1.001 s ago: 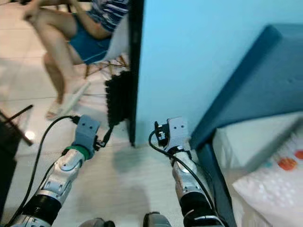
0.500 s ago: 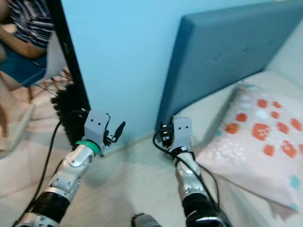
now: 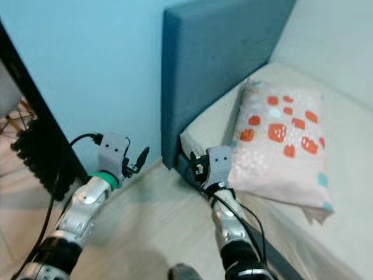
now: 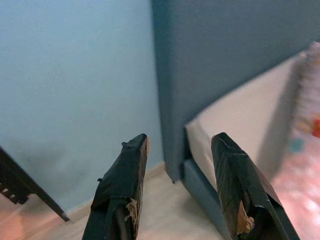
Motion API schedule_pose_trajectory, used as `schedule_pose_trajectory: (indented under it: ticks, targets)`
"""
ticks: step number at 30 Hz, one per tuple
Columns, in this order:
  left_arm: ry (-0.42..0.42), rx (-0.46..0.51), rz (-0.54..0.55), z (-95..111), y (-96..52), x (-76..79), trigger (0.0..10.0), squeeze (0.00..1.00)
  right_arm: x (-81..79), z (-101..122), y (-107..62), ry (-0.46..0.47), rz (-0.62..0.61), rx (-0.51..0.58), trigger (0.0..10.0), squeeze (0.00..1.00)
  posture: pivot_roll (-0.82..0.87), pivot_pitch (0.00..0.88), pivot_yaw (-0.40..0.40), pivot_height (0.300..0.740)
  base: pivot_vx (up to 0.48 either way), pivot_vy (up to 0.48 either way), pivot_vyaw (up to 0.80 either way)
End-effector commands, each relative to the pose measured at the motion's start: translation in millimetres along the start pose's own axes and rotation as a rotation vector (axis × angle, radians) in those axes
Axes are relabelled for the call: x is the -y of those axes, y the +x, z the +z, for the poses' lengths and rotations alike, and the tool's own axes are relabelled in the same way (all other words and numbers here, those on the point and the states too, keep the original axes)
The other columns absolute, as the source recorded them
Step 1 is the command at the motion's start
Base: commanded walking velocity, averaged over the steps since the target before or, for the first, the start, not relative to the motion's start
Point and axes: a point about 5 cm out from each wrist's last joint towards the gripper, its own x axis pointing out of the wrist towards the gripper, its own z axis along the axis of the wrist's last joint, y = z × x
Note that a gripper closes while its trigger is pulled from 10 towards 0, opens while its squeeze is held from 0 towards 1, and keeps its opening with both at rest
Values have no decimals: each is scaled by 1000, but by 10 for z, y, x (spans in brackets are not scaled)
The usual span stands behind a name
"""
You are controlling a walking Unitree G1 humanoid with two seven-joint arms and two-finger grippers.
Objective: Clean up the room
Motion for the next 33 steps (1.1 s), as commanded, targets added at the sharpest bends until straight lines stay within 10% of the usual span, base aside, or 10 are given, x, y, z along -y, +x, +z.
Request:
schedule_pose_trajectory:
  ticks: [1,13,33]
  targets:
    - [4,-11,-2,-16,0,17,10000,0,30,5,-9,14,-9,4,10000,0,1,0,36,734,0,0,-731]
    - [7,-3,10,1,14,6,10000,0,11,33,8,24,4,19,10000,0,1,0,34,734,0,0,-731]
    - [18,12,4,15,32,33,10000,0,34,50,23,10,4,20,10000,0,-2,0,29,734,454,0,-608]
